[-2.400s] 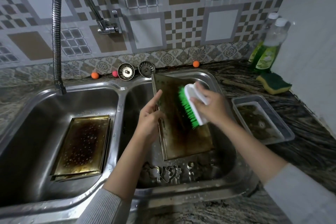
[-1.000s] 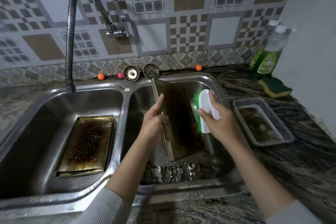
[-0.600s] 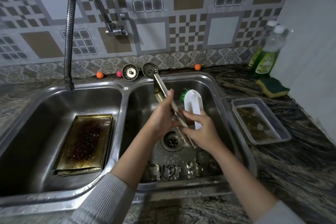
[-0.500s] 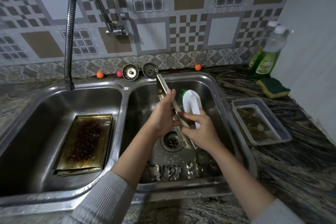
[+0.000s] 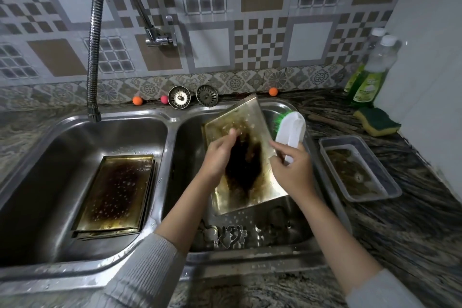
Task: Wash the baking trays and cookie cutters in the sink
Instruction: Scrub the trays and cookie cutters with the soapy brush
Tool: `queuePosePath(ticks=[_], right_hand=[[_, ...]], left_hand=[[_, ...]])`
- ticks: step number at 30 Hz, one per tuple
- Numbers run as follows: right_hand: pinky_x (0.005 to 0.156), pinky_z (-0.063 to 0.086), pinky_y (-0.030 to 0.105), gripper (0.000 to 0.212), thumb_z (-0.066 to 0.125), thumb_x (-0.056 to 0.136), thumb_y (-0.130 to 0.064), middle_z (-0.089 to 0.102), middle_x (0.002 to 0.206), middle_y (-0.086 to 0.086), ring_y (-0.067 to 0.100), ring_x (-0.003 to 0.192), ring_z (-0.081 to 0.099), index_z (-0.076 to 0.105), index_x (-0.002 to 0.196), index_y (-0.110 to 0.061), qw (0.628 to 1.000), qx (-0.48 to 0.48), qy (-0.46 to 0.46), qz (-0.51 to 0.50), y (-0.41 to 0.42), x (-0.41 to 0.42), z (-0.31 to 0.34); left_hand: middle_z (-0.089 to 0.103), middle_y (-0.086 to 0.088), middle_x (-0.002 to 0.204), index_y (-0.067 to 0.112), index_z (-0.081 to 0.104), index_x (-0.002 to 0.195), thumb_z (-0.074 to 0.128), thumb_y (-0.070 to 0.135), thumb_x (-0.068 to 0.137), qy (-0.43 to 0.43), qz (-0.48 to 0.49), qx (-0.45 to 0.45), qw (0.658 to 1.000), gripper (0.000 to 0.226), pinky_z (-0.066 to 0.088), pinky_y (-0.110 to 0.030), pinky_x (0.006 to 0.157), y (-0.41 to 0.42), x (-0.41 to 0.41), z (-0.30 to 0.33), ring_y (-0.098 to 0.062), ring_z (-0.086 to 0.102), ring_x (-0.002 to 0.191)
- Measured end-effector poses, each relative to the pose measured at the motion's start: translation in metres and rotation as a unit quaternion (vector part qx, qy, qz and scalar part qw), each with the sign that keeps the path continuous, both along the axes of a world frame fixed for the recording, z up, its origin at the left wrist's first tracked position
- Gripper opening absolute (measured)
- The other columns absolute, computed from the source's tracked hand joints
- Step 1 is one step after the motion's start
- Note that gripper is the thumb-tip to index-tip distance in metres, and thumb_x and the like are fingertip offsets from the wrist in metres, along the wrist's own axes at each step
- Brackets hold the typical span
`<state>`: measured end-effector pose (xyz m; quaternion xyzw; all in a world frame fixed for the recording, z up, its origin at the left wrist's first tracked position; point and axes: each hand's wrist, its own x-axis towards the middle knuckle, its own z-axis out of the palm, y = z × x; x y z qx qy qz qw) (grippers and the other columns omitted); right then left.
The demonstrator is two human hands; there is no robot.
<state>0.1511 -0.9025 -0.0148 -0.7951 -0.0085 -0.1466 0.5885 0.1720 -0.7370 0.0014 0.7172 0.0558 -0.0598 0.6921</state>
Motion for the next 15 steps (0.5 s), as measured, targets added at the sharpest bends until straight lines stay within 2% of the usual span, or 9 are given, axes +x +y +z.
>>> queuePosePath(ticks=[1, 3, 6, 8, 10, 12, 14, 15], right_hand=[[0.075, 0.049, 0.014, 0.038, 0.060, 0.081, 0.004, 0.052, 0.111, 0.010, 0.004, 0.082, 0.058, 0.070, 0.111, -0.017, 1.000, 0.013, 0.011, -0.003, -0.001, -0.001, 0.001], [0.071, 0.051, 0.013, 0.039, 0.059, 0.081, 0.004, 0.051, 0.110, 0.007, 0.003, 0.082, 0.058, 0.070, 0.111, -0.018, 0.999, 0.025, 0.021, 0.001, 0.000, -0.003, 0.001], [0.061, 0.045, 0.009, 0.040, 0.058, 0.081, 0.007, 0.051, 0.102, 0.006, -0.003, 0.069, 0.055, 0.069, 0.112, -0.016, 0.999, 0.029, 0.024, 0.026, 0.012, -0.010, -0.001], [0.063, 0.047, 0.011, 0.040, 0.058, 0.082, 0.005, 0.052, 0.105, 0.007, 0.002, 0.077, 0.057, 0.069, 0.112, -0.017, 0.998, 0.032, 0.035, 0.038, 0.021, -0.014, -0.003], [0.067, 0.051, 0.012, 0.039, 0.059, 0.082, 0.003, 0.053, 0.110, 0.007, 0.008, 0.089, 0.058, 0.070, 0.112, -0.020, 0.998, 0.028, 0.043, 0.044, 0.033, -0.016, -0.003], [0.067, 0.050, 0.010, 0.040, 0.061, 0.082, 0.001, 0.055, 0.108, 0.008, 0.007, 0.091, 0.058, 0.069, 0.111, -0.025, 0.998, 0.028, 0.041, 0.045, 0.046, -0.015, -0.002], [0.065, 0.047, 0.007, 0.040, 0.063, 0.082, -0.004, 0.060, 0.102, 0.008, 0.003, 0.086, 0.058, 0.067, 0.108, -0.035, 0.998, 0.023, 0.036, 0.044, 0.060, -0.012, 0.002], [0.066, 0.046, 0.007, 0.040, 0.064, 0.083, -0.007, 0.062, 0.099, 0.006, 0.001, 0.084, 0.058, 0.066, 0.107, -0.039, 0.998, 0.025, 0.040, 0.046, 0.069, -0.010, 0.005]], left_hand=[[0.057, 0.000, 0.132, 0.016, 0.059, 0.128, 0.044, 0.041, 0.098, -0.019, 0.071, 0.050, 0.996, 0.042, 0.037, -0.031, 0.104, 0.005, -0.005, -0.011, -0.019, 0.049, 0.128], [0.060, -0.003, 0.124, 0.015, 0.064, 0.120, 0.054, 0.030, 0.095, -0.042, 0.164, 0.157, 0.973, 0.031, 0.042, -0.033, 0.102, 0.016, -0.015, -0.031, -0.019, 0.052, 0.122], [0.050, -0.005, 0.128, 0.016, 0.063, 0.119, 0.057, 0.019, 0.091, -0.050, 0.200, 0.268, 0.941, 0.029, 0.038, -0.028, 0.099, 0.030, -0.030, -0.044, -0.021, 0.042, 0.125], [0.046, -0.005, 0.127, 0.017, 0.063, 0.119, 0.058, 0.015, 0.088, -0.070, 0.219, 0.325, 0.917, 0.031, 0.034, -0.022, 0.090, 0.038, -0.040, -0.042, -0.021, 0.039, 0.123], [0.045, -0.005, 0.126, 0.018, 0.063, 0.119, 0.059, 0.011, 0.085, -0.072, 0.244, 0.369, 0.894, 0.035, 0.032, -0.022, 0.088, 0.057, -0.050, -0.040, -0.022, 0.037, 0.121], [0.045, -0.006, 0.128, 0.021, 0.062, 0.120, 0.059, 0.013, 0.085, -0.059, 0.260, 0.374, 0.888, 0.037, 0.034, -0.028, 0.093, 0.082, -0.056, -0.042, -0.024, 0.037, 0.122], [0.049, -0.007, 0.131, 0.023, 0.058, 0.125, 0.057, 0.011, 0.088, -0.038, 0.240, 0.270, 0.932, 0.039, 0.041, -0.030, 0.097, 0.111, -0.057, -0.044, -0.023, 0.045, 0.123], [0.053, -0.008, 0.130, 0.022, 0.056, 0.128, 0.055, 0.008, 0.090, -0.034, 0.224, 0.194, 0.954, 0.041, 0.045, -0.026, 0.093, 0.124, -0.058, -0.044, -0.022, 0.051, 0.121]])
